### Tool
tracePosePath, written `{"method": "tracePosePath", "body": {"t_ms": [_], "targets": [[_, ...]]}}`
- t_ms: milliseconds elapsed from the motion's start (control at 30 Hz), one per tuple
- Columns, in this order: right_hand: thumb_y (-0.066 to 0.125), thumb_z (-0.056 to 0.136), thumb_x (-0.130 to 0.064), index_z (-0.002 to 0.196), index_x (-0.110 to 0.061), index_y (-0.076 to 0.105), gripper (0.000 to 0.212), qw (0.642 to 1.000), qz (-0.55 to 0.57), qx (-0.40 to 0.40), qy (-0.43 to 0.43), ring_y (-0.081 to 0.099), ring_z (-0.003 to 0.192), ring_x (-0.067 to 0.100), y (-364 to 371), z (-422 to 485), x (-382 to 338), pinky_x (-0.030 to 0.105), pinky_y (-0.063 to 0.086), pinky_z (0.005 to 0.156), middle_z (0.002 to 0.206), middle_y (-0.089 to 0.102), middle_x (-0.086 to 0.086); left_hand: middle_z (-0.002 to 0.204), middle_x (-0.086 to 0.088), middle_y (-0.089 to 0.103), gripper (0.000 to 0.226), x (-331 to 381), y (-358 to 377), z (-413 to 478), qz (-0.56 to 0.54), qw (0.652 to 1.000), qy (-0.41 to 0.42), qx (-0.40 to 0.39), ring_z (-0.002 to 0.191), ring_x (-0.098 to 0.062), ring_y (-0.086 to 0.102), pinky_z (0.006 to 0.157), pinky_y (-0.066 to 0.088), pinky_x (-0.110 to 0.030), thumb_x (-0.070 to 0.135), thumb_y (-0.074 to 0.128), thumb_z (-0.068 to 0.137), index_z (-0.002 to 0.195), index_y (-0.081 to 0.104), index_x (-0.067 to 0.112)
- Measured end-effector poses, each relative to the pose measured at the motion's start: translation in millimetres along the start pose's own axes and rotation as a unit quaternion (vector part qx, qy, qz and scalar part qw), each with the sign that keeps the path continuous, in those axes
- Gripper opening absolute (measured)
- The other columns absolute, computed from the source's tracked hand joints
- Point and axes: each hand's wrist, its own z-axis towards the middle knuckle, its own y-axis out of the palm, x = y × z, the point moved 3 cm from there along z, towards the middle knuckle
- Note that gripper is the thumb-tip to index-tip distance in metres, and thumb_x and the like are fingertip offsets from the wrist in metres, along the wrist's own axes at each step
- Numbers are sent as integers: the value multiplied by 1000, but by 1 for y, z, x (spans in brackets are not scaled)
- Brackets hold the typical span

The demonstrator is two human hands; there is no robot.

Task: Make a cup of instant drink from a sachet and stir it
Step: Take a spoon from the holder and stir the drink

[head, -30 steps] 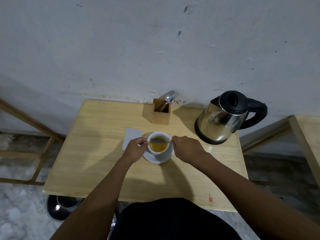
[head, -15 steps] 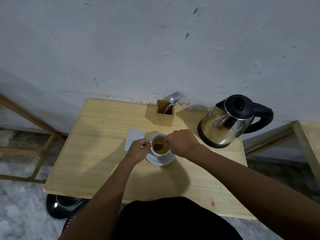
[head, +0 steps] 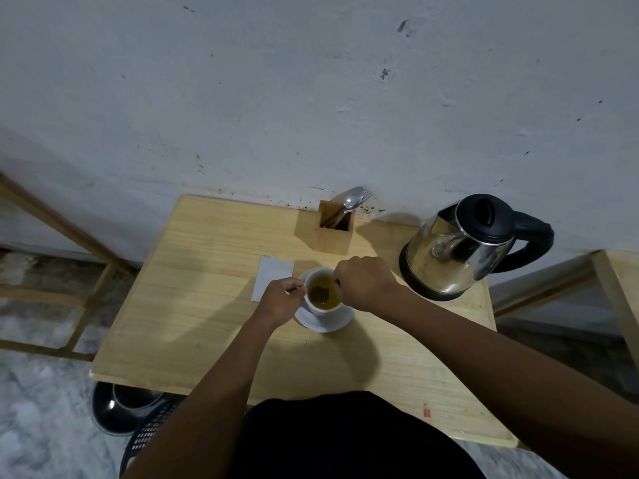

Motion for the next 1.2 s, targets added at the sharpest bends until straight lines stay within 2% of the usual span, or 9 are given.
{"method": "tracePosePath", "body": {"t_ms": [133,300,400,500,733,833,967,1067,1200], "targets": [[46,97,-20,98,-16,63,18,999,-27,15,6,58,72,24,-2,2,1,30,36,60,80,59,3,103,-6,66,24,1,-1,-1,-5,1000,2,3,97,-18,58,81,40,-27,20,57,92,109,68,8],[50,96,-25,93,-17,54,9,999,-47,-7,13,47,64,19,-8,1,9,28,31,53,66,41,-2,100,-5,64,23,2,0,-2,-13,1000,1,4,98,-19,58,80,40,-27,21,58,92,108,68,8],[53,93,-32,85,-17,44,20,999,-10,-32,12,46,61,16,-8,0,8,28,31,52,64,40,-2,101,-5,64,23,2,0,-2,-9,1000,1,4,98,-18,57,80,40,-27,20,57,92,108,68,7],[55,91,-31,83,-16,49,18,999,21,-25,7,46,58,17,-4,3,2,29,36,56,62,42,-3,102,-5,64,24,3,0,-1,-4,1000,-1,4,98,-18,57,81,40,-27,19,57,92,110,68,7],[47,97,-24,99,-15,60,16,1000,-22,11,16,49,66,20,-4,8,5,30,35,58,73,47,0,98,-5,64,23,4,0,-2,-6,1000,7,9,95,-17,57,79,39,-26,18,58,92,107,68,5],[54,94,-35,98,-15,60,21,1000,-11,-6,24,51,65,18,-4,10,13,29,36,56,68,47,-2,97,-4,64,22,5,0,-3,-8,1000,9,10,94,-17,57,78,39,-26,18,57,92,107,69,6],[61,87,-44,92,-18,63,27,998,36,-38,22,58,68,18,-1,11,15,28,41,57,74,59,-2,98,-3,63,23,5,0,-3,-3,1000,7,12,95,-17,57,79,39,-26,19,57,92,108,68,7],[56,90,-38,88,-16,63,23,998,60,-25,20,55,64,18,2,12,8,28,41,55,67,53,-3,96,-3,64,22,5,0,-3,-2,1000,10,11,94,-17,57,79,40,-26,18,57,92,106,69,6],[49,95,-29,95,-17,64,20,999,17,15,35,54,64,19,3,12,6,29,39,55,73,55,0,97,-3,63,22,5,-1,-3,-5,1000,10,8,94,-17,57,78,40,-26,18,57,92,107,69,6]]}}
